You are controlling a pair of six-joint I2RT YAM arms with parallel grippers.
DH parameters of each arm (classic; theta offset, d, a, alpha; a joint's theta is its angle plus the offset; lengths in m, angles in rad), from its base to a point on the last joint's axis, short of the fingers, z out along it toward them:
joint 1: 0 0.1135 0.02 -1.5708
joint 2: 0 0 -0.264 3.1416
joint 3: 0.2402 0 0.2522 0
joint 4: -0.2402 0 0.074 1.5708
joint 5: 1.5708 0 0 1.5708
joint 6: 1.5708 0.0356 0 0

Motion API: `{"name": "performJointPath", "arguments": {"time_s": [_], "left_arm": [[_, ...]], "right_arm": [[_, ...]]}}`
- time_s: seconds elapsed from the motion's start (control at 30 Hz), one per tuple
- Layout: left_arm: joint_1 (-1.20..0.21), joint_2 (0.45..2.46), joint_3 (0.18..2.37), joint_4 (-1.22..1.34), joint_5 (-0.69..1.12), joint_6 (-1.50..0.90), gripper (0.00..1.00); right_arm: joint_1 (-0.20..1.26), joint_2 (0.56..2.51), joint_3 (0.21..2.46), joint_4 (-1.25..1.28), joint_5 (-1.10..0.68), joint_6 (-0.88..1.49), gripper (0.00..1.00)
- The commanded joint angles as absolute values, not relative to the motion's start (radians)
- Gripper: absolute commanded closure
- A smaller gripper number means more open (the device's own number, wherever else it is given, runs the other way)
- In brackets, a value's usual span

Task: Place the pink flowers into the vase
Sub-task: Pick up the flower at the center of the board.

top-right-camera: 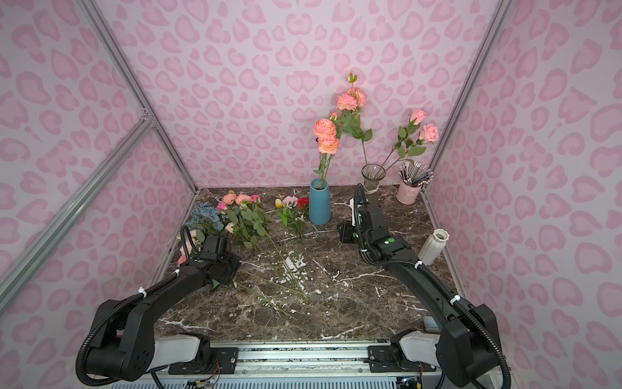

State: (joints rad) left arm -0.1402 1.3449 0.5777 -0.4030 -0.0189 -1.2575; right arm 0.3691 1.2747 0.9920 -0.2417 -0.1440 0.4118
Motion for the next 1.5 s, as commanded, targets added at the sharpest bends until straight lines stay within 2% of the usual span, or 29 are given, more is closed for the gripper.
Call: {"name": "performJointPath", "arguments": {"time_s": [0.0,0.27,0.77,1.2,1.47], "left_arm": [[-0.139,1.334,0.573,-0.357,-0.040,-1.275,0.82],[-0.139,1.228,0.545,-0.367,-0.084,-1.317,0.97],[-0.139,1.103,0.655,-0.475,-0.169,-1.275,0.97],[-0.140,1.022,0.811,-0.562,-0.233,-1.145,0.96],[-0.142,1.073,0.959,-0.558,-0.193,-0.994,0.96]], "right_arm": [[0.367,1.278,0.991,-0.230,-0.146,0.408,0.66],[0.362,1.281,0.994,-0.225,-0.159,0.413,0.66],[0.359,1.275,0.998,-0.232,-0.137,0.406,0.66],[0.357,1.298,0.997,-0.236,-0.091,0.402,0.67],[0.357,1.287,1.013,-0.251,-0.086,0.402,0.66]]}}
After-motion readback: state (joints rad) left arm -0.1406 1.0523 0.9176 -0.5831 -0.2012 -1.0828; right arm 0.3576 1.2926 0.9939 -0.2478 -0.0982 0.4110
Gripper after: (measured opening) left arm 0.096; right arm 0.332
